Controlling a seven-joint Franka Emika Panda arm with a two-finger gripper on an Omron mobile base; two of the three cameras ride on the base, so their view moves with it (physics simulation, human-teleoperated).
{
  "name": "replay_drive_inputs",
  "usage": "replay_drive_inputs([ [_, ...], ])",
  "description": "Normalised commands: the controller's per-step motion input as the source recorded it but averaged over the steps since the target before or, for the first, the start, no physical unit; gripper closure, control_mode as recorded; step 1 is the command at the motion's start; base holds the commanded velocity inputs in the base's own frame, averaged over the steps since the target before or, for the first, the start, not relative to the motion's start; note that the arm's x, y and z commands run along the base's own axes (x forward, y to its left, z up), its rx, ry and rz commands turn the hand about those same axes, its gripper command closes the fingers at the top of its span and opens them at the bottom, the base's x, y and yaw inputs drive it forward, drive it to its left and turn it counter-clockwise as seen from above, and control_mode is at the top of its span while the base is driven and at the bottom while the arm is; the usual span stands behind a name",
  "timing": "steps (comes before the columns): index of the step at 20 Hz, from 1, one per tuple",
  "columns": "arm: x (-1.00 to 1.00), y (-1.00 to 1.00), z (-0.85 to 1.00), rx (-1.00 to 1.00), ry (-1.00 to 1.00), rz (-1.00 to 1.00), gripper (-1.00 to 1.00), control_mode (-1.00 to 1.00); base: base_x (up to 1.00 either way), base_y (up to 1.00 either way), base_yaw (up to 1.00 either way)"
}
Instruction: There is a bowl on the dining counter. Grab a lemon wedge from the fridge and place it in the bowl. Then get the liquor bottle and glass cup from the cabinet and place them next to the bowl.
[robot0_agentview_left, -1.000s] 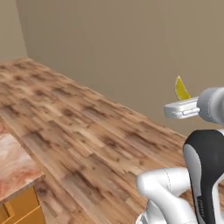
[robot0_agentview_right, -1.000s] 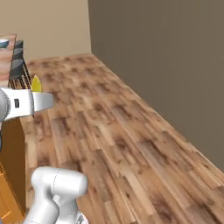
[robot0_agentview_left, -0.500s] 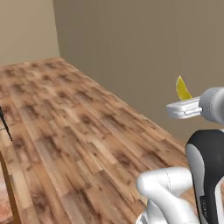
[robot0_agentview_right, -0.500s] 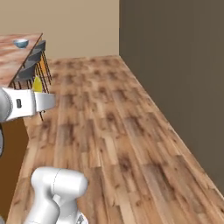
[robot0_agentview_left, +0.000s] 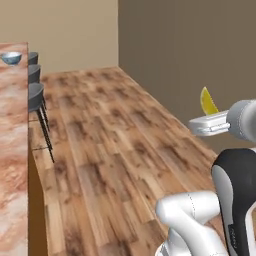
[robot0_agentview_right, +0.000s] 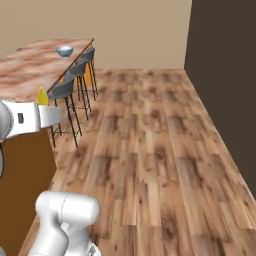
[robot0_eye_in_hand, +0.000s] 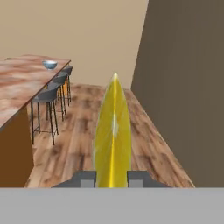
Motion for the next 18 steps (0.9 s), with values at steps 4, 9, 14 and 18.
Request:
replay_drive_inputs([
  [4,0.0,0.0,0.0,0.0,0.0,0.0,1.0,1.0,1.0,0.04,0.33],
  [9,0.0,0.0,0.0,0.0,0.0,0.0,1.0,1.0,1.0,0.0,0.32],
  [14,0.0,0.0,0.0,0.0,0.0,0.0,1.0,1.0,1.0,0.0,0.29],
  [18,0.0,0.0,0.0,0.0,0.0,0.0,1.0,1.0,1.0,-0.03,0.27],
])
